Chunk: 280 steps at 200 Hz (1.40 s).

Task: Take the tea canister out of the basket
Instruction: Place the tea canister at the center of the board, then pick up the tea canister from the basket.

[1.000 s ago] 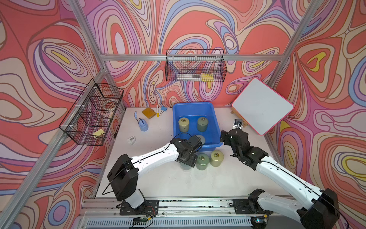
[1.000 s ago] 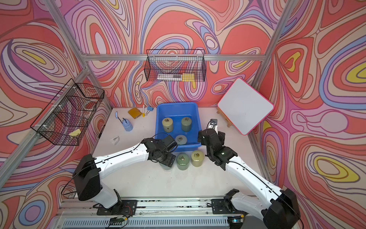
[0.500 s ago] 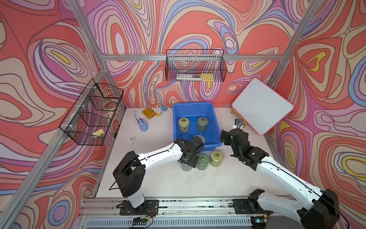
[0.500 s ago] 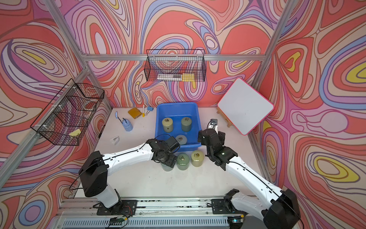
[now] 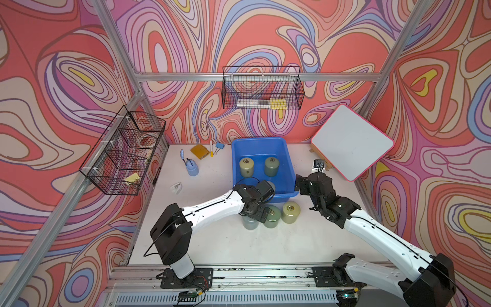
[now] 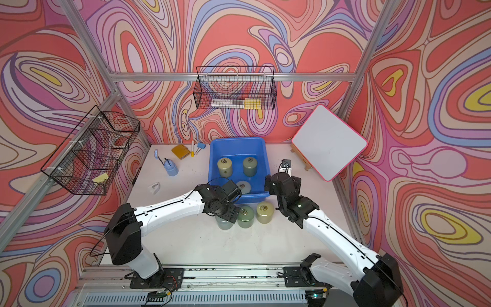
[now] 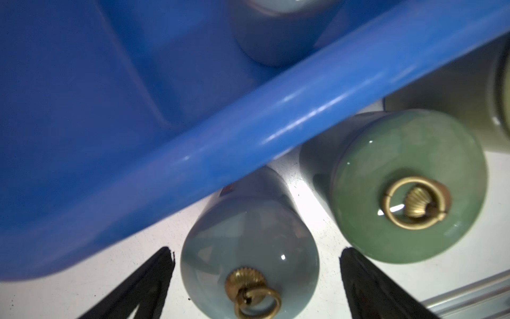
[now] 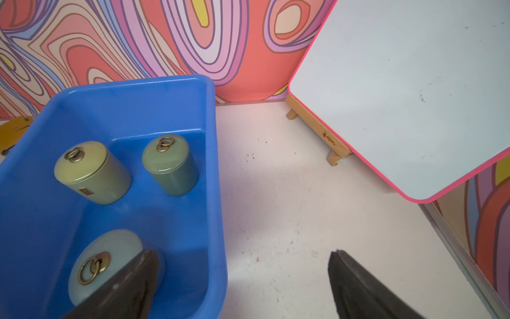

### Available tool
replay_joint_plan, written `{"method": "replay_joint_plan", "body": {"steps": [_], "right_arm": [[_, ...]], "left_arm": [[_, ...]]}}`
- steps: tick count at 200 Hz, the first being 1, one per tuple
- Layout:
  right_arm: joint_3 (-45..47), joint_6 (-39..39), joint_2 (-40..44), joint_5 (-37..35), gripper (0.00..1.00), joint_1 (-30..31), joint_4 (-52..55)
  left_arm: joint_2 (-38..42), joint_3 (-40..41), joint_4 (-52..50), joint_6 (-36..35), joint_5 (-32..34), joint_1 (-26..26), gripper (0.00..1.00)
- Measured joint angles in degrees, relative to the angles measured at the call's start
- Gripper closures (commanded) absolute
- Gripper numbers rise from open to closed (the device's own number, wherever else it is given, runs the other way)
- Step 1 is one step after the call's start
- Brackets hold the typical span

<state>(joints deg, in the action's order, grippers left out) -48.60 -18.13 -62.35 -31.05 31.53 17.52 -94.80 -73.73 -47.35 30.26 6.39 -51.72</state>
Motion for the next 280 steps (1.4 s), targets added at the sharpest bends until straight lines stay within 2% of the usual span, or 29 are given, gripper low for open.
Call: {"method": "replay_joint_plan", "body": {"steps": [26,71,103,129,145,234,280], "right_arm": [[-2.36,0.09,-1.97,4.74,0.02,0.00,1.55],[-13.92,0.09,-12.41,17.27,0.03,0.00,8.61],[-19.65,-0.48,-18.12,24.74,0.04,0.00,14.45],[-23.43,-1.64,-21.51,28.50,0.04,0.00,19.12],[-26.51,-2.49,-24.02,30.32,0.04,0.07,22.29],[-43.58,-5.60,-43.65,28.22,0.04,4.74,36.87],[-48.83,-6.93,-49.40,26.18,0.05,5.35,39.93]], "left_arm": [[3.58,-0.46,-0.37,-0.02,0.00,0.00,0.01],[13.53,1.09,0.90,-0.35,0.31,1.33,0.01],[22.51,9.40,6.01,-1.40,0.68,4.76,0.01],[29.40,18.18,12.00,-3.45,1.25,9.16,0.01],[33.46,23.19,16.13,-5.49,2.32,9.88,0.01],[50.21,47.23,40.63,-16.87,9.03,9.81,0.01],[52.65,49.66,44.50,-19.32,10.38,9.81,0.01]]}}
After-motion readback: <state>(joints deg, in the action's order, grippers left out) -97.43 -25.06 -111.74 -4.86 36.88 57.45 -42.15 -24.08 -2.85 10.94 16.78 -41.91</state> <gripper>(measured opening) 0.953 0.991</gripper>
